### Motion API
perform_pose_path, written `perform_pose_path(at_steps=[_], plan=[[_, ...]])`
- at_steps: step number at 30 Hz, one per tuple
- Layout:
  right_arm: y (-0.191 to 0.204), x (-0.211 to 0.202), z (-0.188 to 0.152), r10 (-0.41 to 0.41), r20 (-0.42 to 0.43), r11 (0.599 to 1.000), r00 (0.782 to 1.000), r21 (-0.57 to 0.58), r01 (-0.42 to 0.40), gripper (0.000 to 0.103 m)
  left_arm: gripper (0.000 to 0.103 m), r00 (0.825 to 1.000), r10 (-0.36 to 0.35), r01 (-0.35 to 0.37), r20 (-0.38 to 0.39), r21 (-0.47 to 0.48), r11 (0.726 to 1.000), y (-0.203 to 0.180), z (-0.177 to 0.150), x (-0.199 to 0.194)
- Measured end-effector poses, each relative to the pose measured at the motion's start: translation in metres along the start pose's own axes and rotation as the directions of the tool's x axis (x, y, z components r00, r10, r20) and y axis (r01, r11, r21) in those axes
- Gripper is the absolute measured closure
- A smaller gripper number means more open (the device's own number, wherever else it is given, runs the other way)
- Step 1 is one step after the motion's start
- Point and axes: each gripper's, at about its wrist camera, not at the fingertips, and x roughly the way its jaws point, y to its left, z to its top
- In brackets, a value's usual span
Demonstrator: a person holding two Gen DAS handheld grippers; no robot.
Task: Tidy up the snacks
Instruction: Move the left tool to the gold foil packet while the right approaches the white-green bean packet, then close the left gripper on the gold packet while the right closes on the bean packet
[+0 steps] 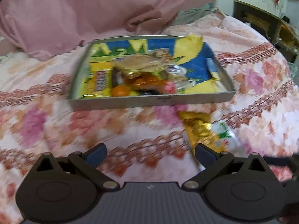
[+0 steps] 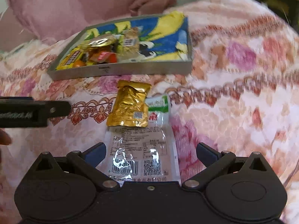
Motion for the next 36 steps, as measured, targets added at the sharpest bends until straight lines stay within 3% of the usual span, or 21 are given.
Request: perform_pose_path(at_steps=[4, 8, 17, 24, 36], plan=[[-0.013, 0.003, -0.001, 0.052, -0.019, 0.992, 0.998, 0.114, -0.05, 0.001, 0.001, 0.998, -0.046, 0.048, -0.033, 0.034, 0.998, -0.019, 0.01, 0.025], [-0.018, 0.007, -0.001, 0.066, -0.022, 0.984, 0.998, 0.168, -0.062, 0.001, 0.001, 0.996, -0.046, 0.051, -0.07, 0.07, 0.996, -0.033, 0.014, 0.048], [-0.007, 0.018, 0.0, 0.101, -0.016, 0.985, 0.995, 0.141, -0.097, 0.001, 0.001, 0.983, -0.09, 0.098, -0.16, 0.04, 0.994, -0.047, 0.022, 0.085], [-0.013, 0.022, 0.0, 0.104, -0.023, 0.977, 0.994, 0.188, -0.097, 0.001, 0.003, 0.985, -0.085, 0.092, -0.148, 0.043, 0.995, -0.041, 0.024, 0.092], [-0.006, 0.023, -0.003, 0.081, -0.001, 0.99, 0.997, 0.113, -0.081, 0.001, 0.03, 0.989, -0.069, 0.08, -0.134, 0.078, 0.994, -0.02, 0.018, 0.076]])
